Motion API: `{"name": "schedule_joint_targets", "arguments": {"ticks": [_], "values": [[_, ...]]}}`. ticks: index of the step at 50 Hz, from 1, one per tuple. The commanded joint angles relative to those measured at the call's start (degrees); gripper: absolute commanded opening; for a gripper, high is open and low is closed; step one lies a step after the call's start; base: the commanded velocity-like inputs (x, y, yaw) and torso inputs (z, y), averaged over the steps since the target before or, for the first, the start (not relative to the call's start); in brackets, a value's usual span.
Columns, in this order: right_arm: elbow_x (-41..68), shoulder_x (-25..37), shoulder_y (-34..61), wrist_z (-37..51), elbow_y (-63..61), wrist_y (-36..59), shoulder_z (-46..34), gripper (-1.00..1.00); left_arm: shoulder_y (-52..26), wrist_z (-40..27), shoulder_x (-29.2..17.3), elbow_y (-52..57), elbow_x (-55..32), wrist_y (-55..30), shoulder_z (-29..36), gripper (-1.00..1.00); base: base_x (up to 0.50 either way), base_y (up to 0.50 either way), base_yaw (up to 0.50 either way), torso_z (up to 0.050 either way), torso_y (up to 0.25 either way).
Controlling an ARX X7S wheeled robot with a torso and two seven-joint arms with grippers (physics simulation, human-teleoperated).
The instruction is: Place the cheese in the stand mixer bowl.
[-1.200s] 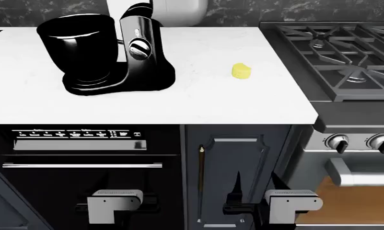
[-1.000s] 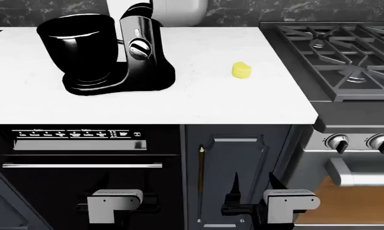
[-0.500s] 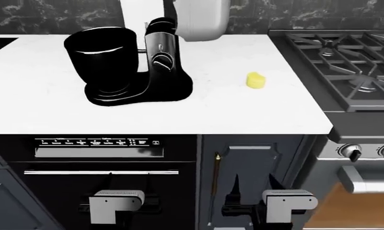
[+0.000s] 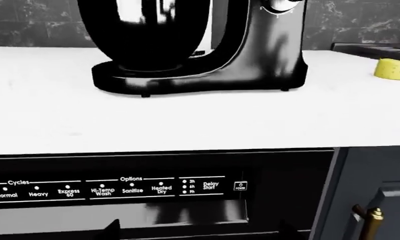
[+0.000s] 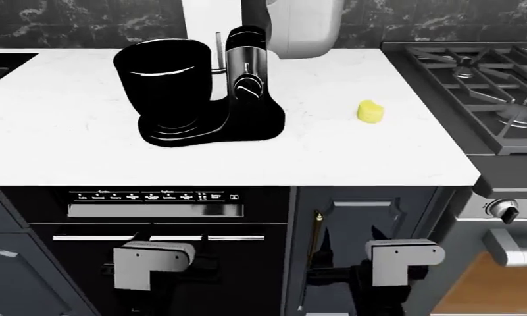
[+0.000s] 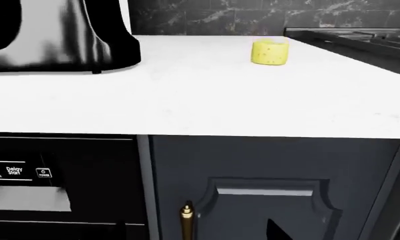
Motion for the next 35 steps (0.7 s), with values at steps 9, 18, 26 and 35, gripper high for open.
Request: {"name": "schedule_joint_targets", "arguments": {"ticks": [9,18,26,35], "values": [[18.08,4.52,21.62,-0.12,-42.84,66.58,13.84,1.0,-30.27,-37.75,-13.78,34.0,-58.14,-63.45,-25.16,1.0,0.0,0.0,0.0,0.05,0.0],[82.98,20.99,33.49,54.36,-32.5,65.43,18.21,1.0,-44.81,-79.73,-31.5,31.24,-115.94,-43.99,-7.38,1.0,0.0,0.0,0.0,0.044,0.0],[100.77,27.43,39.29,63.27,-28.8,61.21,10.86,1.0,-53.96,-83.05,-41.47,26.94,-119.59,-39.8,2.09,1.0,0.0,0.0,0.0,0.0,0.0],[106.68,33.52,41.88,67.26,-28.14,57.32,10.31,1.0,-52.86,-80.02,-46.27,27.36,-123.83,-38.87,0.11,1.0,0.0,0.0,0.0,0.0,0.0]]}}
